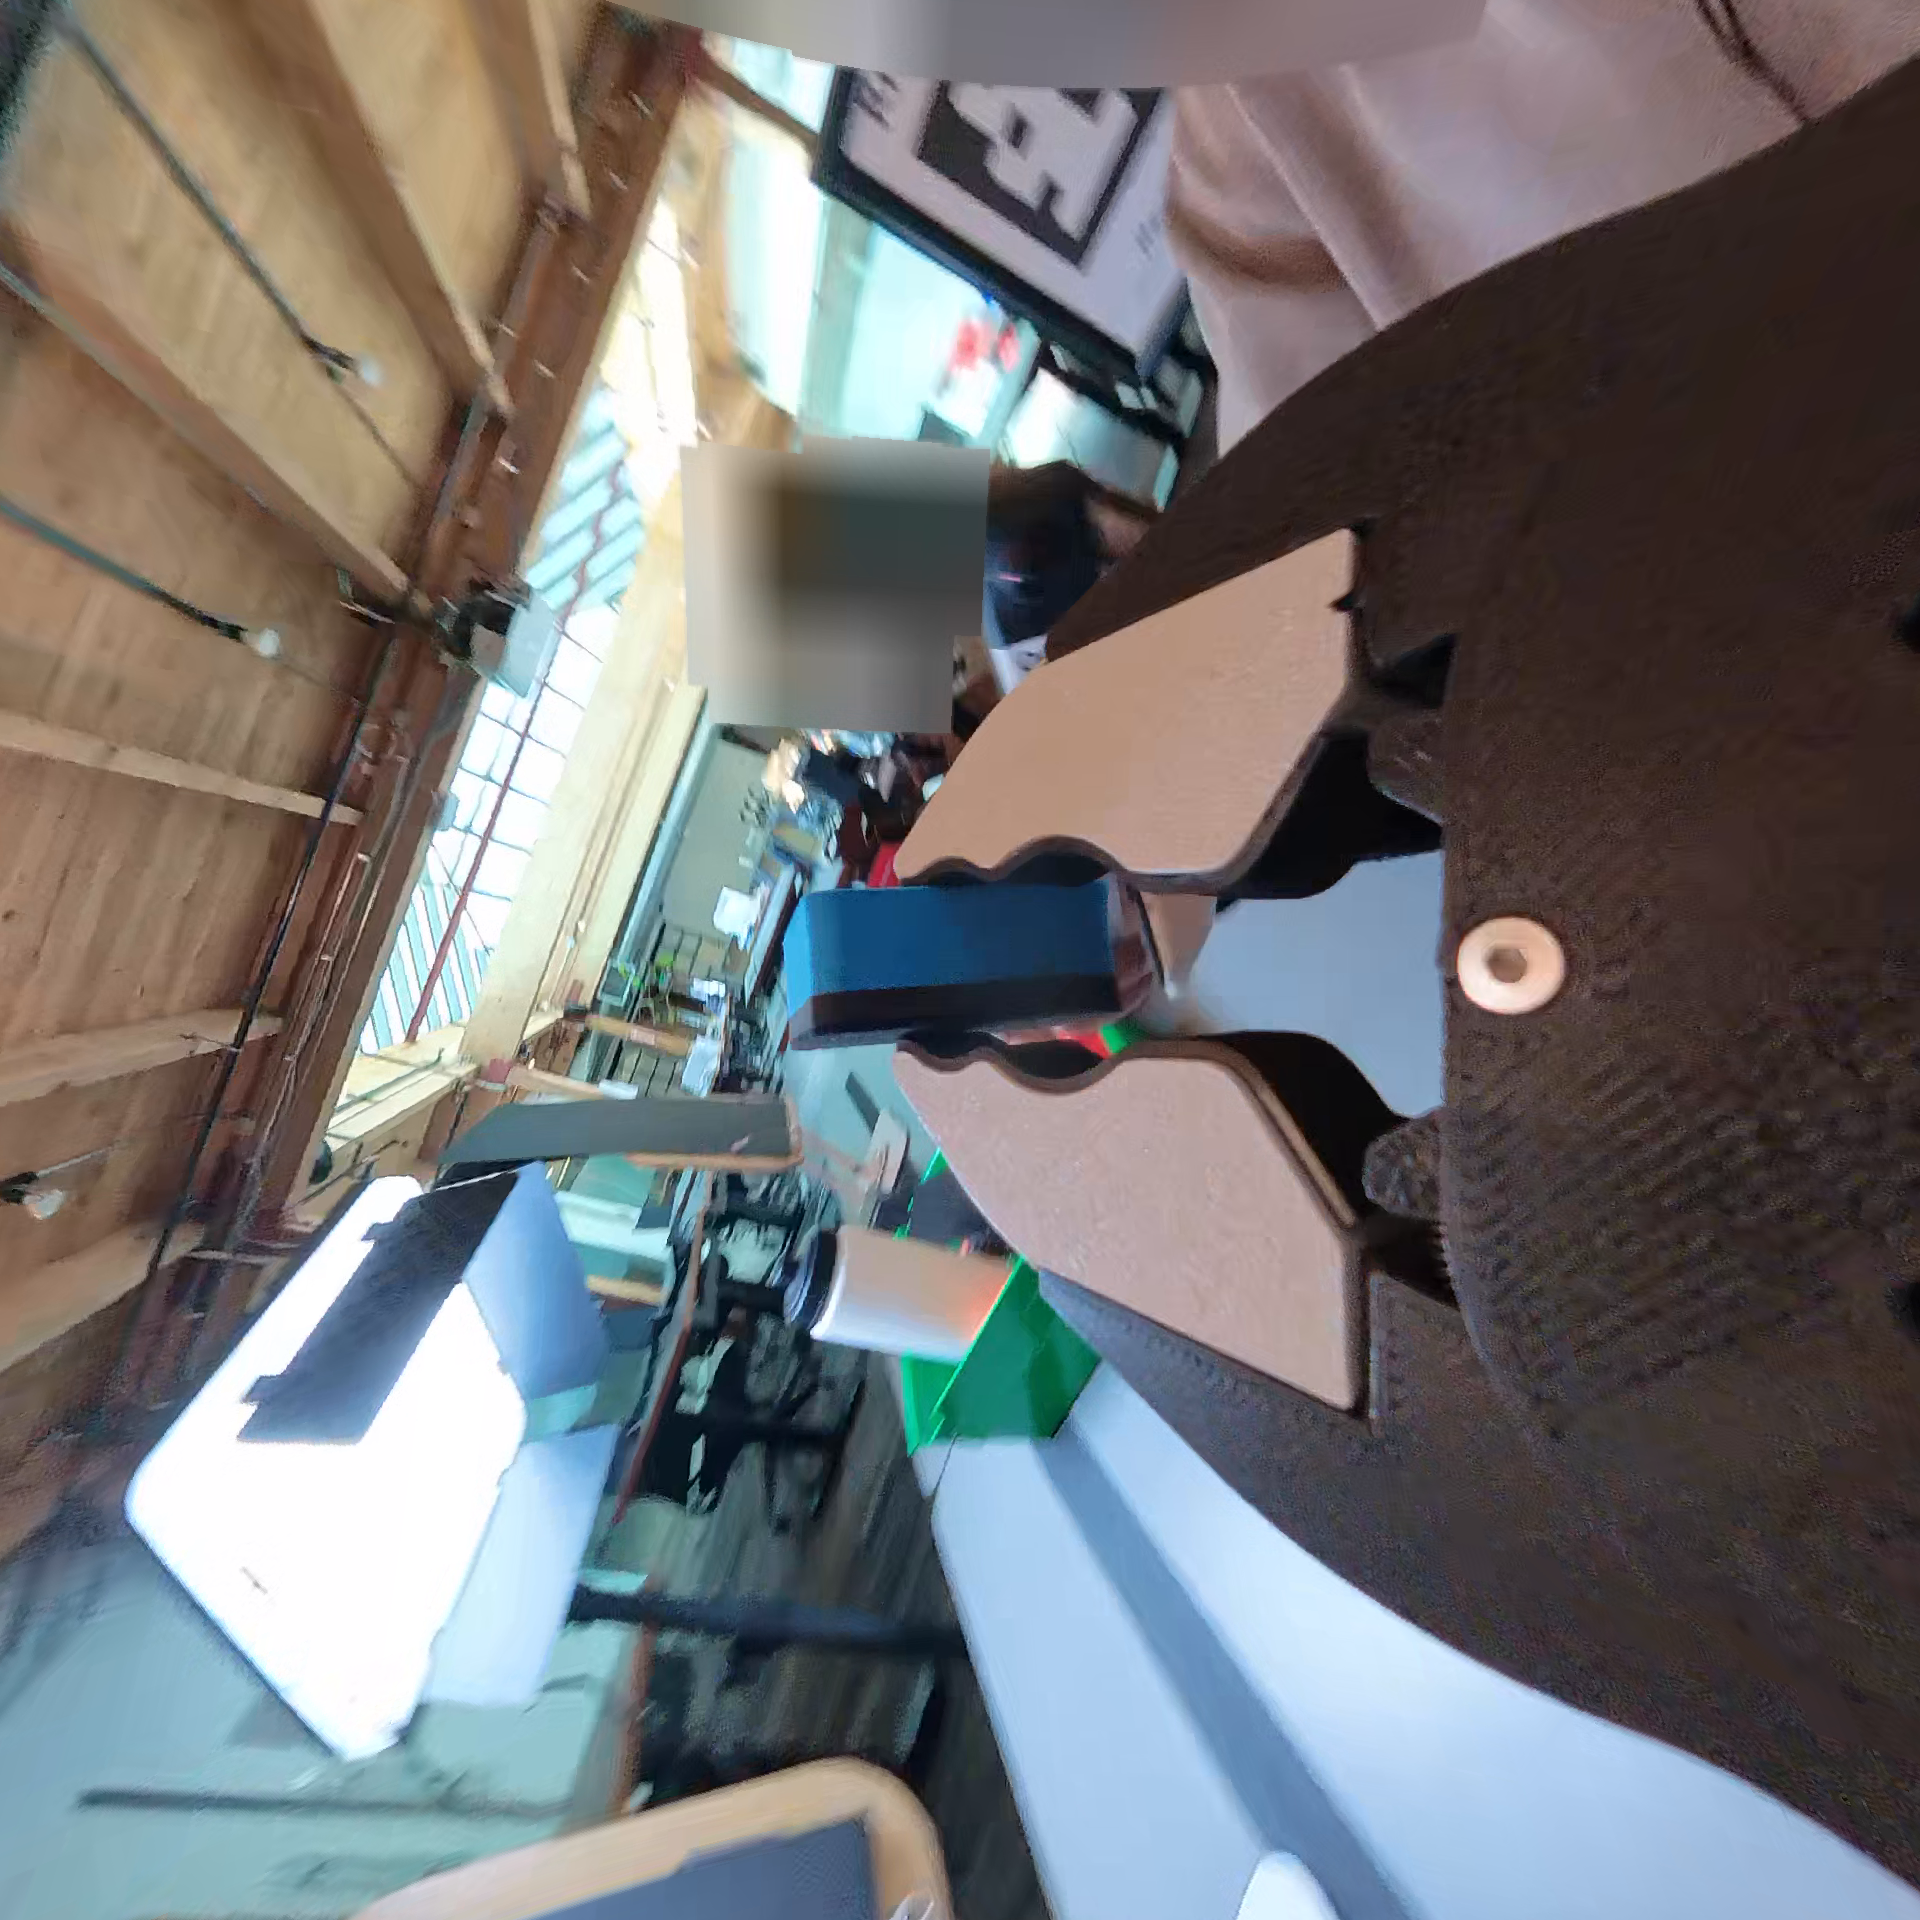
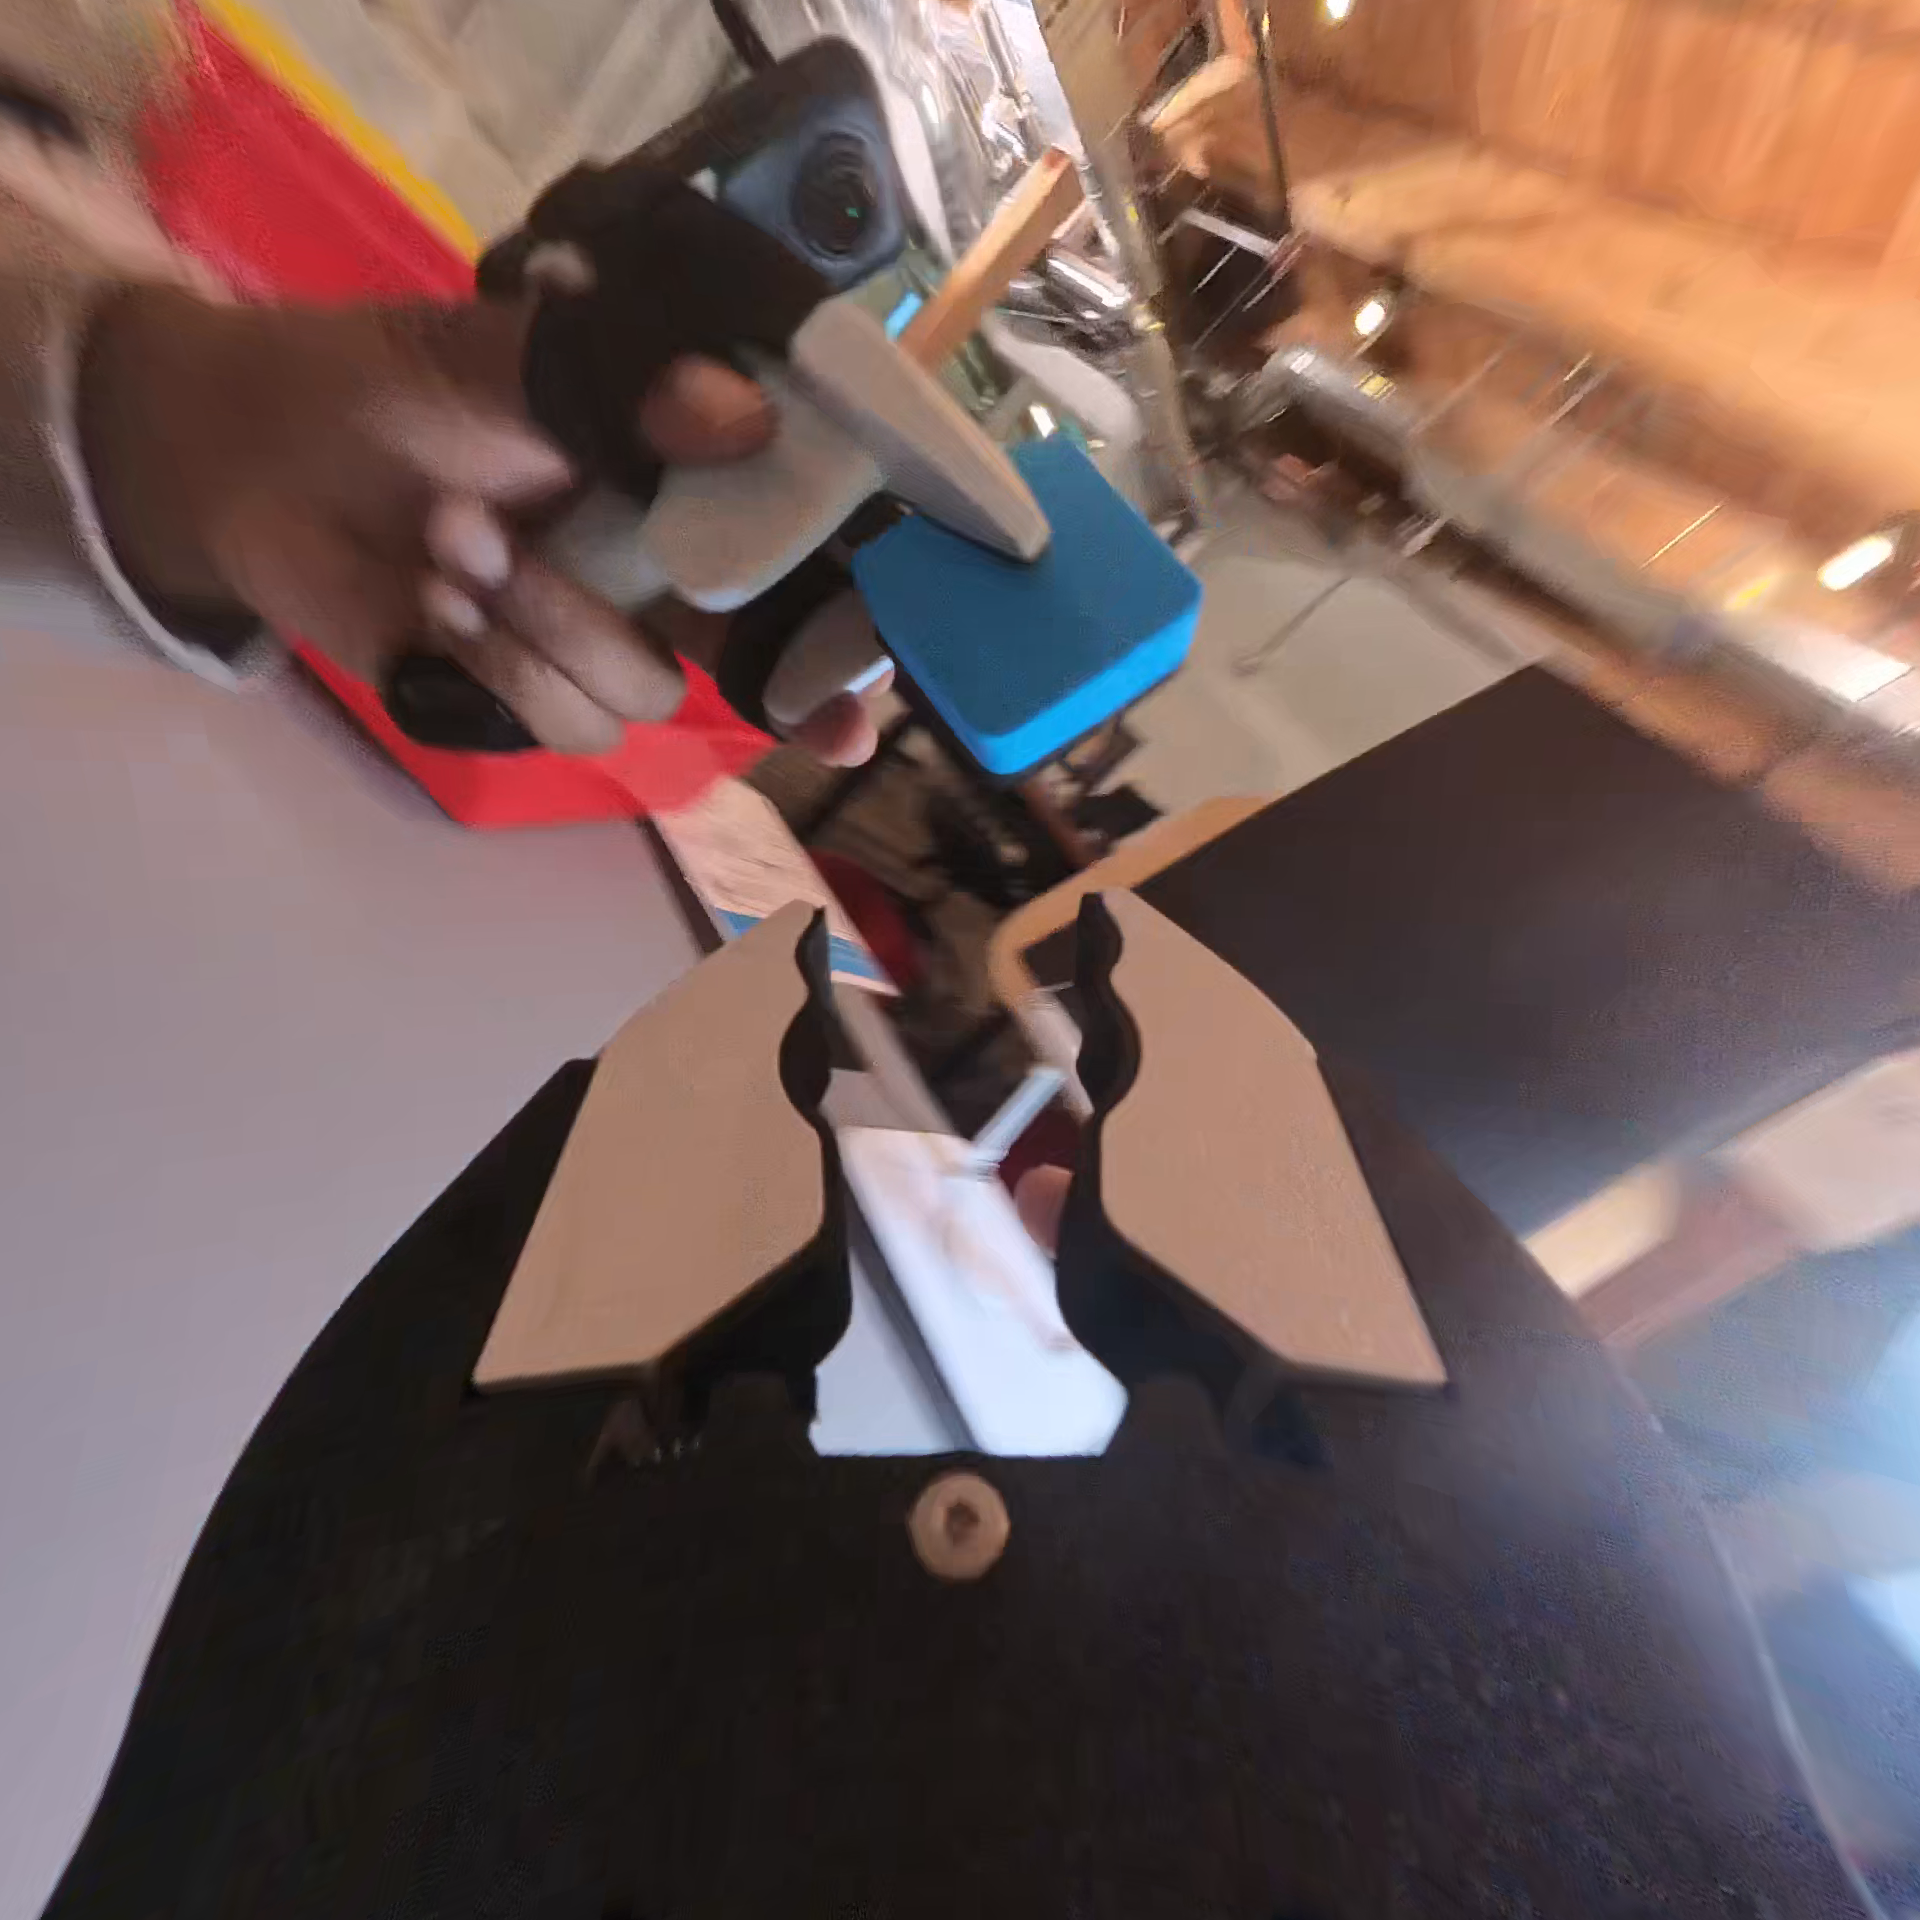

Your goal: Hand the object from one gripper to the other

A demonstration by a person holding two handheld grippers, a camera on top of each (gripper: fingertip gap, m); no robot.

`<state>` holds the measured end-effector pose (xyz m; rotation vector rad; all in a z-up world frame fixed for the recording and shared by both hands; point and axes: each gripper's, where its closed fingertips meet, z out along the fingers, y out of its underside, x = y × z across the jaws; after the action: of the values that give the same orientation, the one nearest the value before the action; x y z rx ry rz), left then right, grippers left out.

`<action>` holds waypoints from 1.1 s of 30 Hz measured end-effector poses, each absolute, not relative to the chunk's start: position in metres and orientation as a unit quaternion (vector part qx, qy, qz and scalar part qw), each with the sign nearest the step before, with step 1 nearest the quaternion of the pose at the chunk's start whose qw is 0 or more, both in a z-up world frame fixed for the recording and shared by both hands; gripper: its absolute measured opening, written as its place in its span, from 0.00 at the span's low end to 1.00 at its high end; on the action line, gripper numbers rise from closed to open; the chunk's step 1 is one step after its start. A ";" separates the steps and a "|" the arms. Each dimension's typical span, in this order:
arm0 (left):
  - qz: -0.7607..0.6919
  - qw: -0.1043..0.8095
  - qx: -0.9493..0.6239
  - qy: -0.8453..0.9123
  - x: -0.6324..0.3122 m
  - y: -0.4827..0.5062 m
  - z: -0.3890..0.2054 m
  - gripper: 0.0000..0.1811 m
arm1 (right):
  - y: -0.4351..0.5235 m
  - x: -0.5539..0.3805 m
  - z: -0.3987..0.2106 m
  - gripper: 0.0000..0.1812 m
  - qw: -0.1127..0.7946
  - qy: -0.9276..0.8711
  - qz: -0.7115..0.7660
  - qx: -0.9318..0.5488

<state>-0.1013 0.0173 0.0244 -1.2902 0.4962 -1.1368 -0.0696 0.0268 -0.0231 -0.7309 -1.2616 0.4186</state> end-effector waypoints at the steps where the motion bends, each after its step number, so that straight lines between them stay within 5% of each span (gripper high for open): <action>1: -0.454 0.651 -0.556 0.245 -0.102 0.013 0.028 0.14 | 0.022 -0.070 -0.022 0.27 0.686 -0.566 0.276 -0.364; 7: -0.338 0.722 -0.449 0.403 -0.065 -0.037 0.037 0.14 | -0.022 -0.064 -0.005 0.30 0.478 -0.524 0.595 -0.379; 13: -0.350 0.712 -0.425 0.437 -0.043 -0.046 0.024 0.13 | -0.042 -0.060 0.012 0.14 0.505 -0.515 0.607 -0.332; 20: -0.438 0.658 -0.511 0.337 -0.060 -0.018 0.027 0.21 | -0.012 -0.046 0.032 0.13 0.689 -0.507 0.409 -0.318; 25: -0.584 0.570 -0.532 0.229 -0.065 -0.009 0.033 0.28 | 0.015 -0.028 0.041 0.13 0.835 -0.488 0.098 -0.236; 29: -0.600 0.523 -0.573 0.195 -0.052 0.001 0.016 0.30 | 0.018 -0.047 0.010 0.13 0.837 -0.509 -0.164 -0.113; 33: -0.575 0.511 -0.613 0.181 -0.060 0.017 -0.004 0.24 | 0.020 -0.062 -0.010 0.13 0.830 -0.520 -0.167 -0.110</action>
<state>-0.0599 0.0172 -0.0043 -1.4751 0.4346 -1.3841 -0.0616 0.0205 -0.0100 -0.2335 -1.1039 -0.3533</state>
